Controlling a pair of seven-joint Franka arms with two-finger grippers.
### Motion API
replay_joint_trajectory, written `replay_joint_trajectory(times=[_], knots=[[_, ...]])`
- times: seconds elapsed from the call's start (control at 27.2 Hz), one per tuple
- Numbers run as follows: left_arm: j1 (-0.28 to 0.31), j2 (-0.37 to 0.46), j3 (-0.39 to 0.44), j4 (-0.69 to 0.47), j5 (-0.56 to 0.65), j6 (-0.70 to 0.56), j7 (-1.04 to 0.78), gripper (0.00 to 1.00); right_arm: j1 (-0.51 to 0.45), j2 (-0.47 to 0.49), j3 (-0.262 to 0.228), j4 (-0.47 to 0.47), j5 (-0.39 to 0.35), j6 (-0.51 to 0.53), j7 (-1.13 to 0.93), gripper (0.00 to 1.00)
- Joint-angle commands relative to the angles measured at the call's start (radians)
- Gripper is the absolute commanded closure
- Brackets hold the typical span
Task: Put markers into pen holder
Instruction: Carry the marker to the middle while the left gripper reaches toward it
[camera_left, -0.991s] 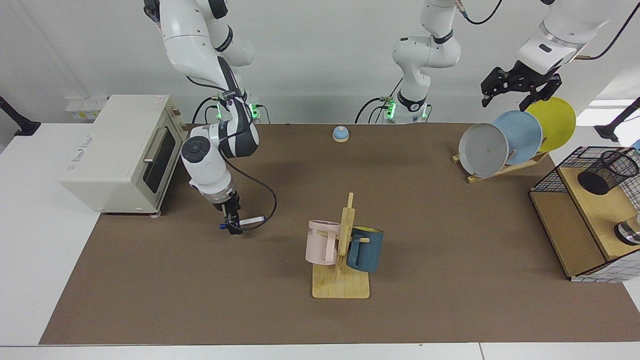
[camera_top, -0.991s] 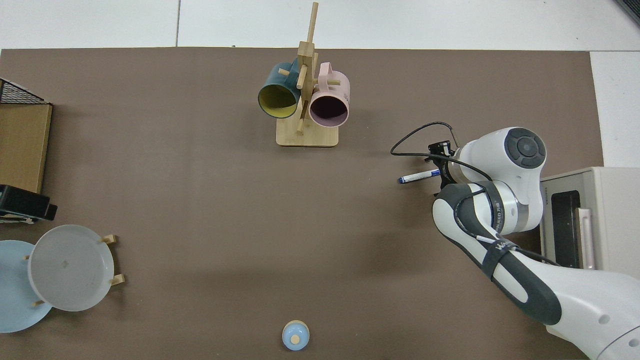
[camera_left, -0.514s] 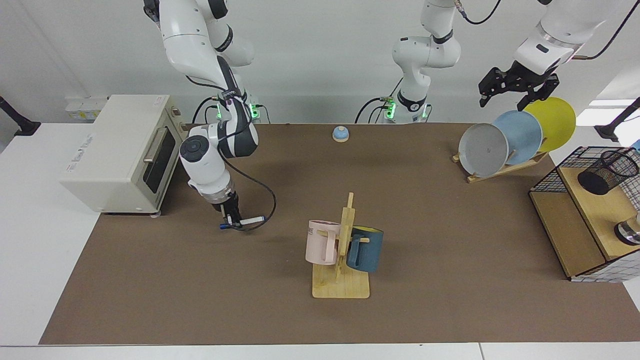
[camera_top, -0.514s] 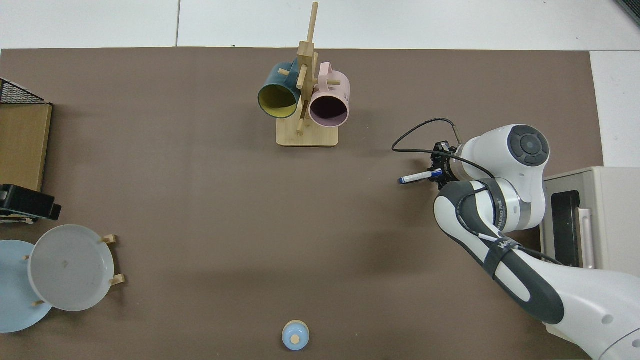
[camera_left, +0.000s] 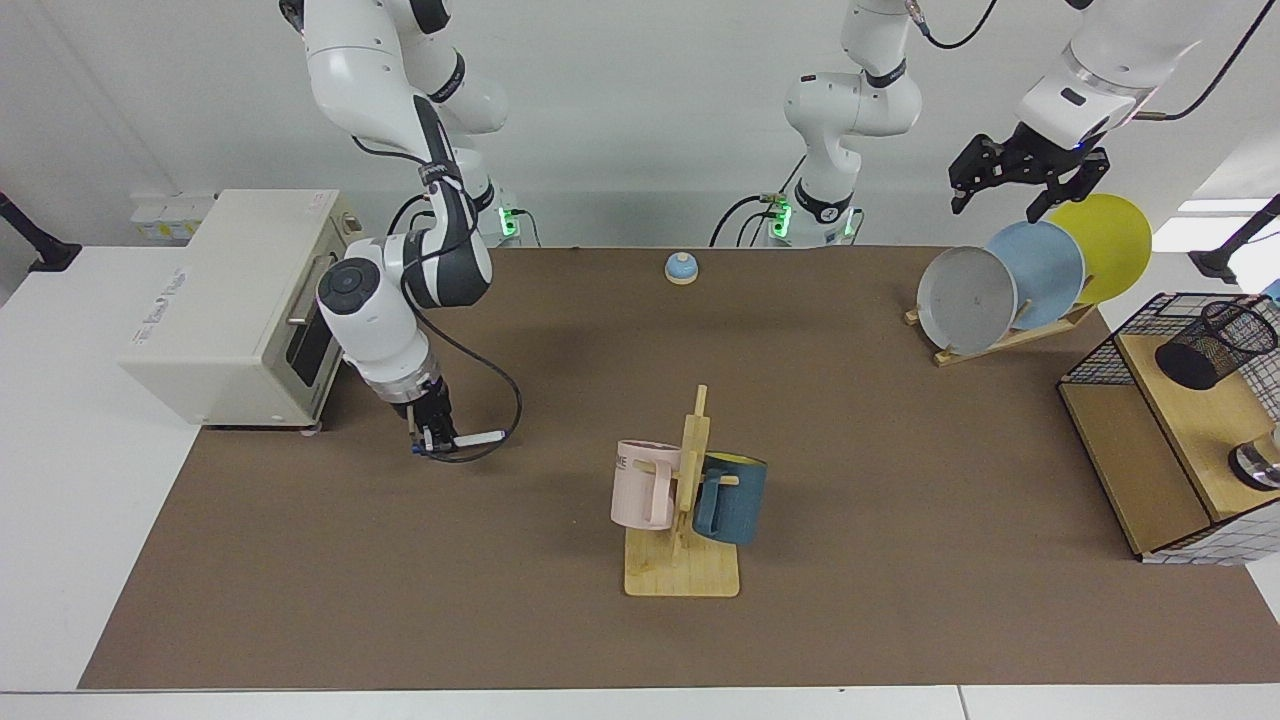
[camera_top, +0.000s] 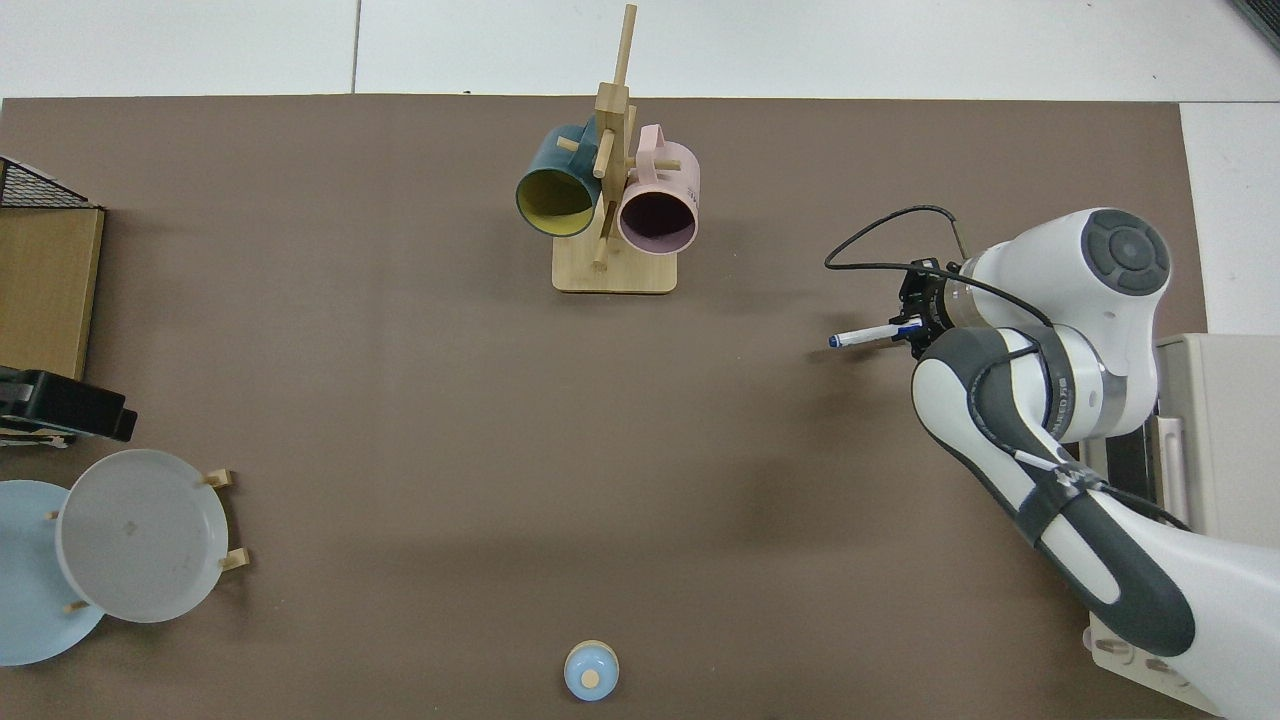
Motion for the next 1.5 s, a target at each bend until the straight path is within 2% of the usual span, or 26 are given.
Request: replay_joint_trajectory(times=[0.0, 0.22, 0.4, 0.66, 0.84, 0.99, 1.14, 1.25, 1.36, 1.47], knots=[[-0.015, -0.029, -0.002, -0.034, -0.005, 0.000, -0.003, 0.00, 0.020, -0.078, 0.016, 0.067, 0.007, -0.158, 0.023, 1.00], [-0.017, -0.029, -0.007, -0.032, -0.005, 0.020, 0.014, 0.00, 0.097, -0.129, 0.016, 0.156, 0.039, -0.307, 0.098, 1.00], [-0.018, -0.029, -0.007, -0.034, -0.005, 0.029, 0.046, 0.00, 0.122, -0.211, 0.020, 0.182, 0.045, -0.396, 0.127, 1.00], [-0.020, -0.027, -0.008, -0.034, -0.005, 0.028, 0.051, 0.00, 0.122, -0.296, 0.108, 0.193, 0.060, -0.514, 0.149, 1.00], [-0.023, -0.027, -0.025, -0.034, -0.005, 0.034, 0.049, 0.00, 0.122, -0.296, 0.128, 0.286, 0.146, -0.602, 0.201, 1.00], [-0.046, -0.027, -0.037, -0.035, -0.013, 0.052, 0.057, 0.02, 0.160, -0.295, 0.155, 0.326, 0.148, -0.605, 0.282, 1.00], [-0.106, -0.032, -0.045, -0.058, -0.017, 0.098, 0.109, 0.04, 0.238, -0.295, 0.155, 0.328, 0.149, -0.574, 0.327, 1.00], [-0.153, -0.047, -0.051, -0.087, -0.027, 0.158, 0.143, 0.05, 0.257, -0.293, 0.157, 0.326, 0.148, -0.533, 0.380, 1.00], [-0.201, -0.062, -0.053, -0.126, -0.057, 0.248, 0.236, 0.05, 0.286, -0.282, 0.155, 0.325, 0.136, -0.517, 0.411, 1.00], [-0.218, -0.073, -0.053, -0.156, -0.097, 0.310, 0.368, 0.05, 0.291, -0.279, 0.157, 0.325, 0.136, -0.501, 0.434, 1.00]])
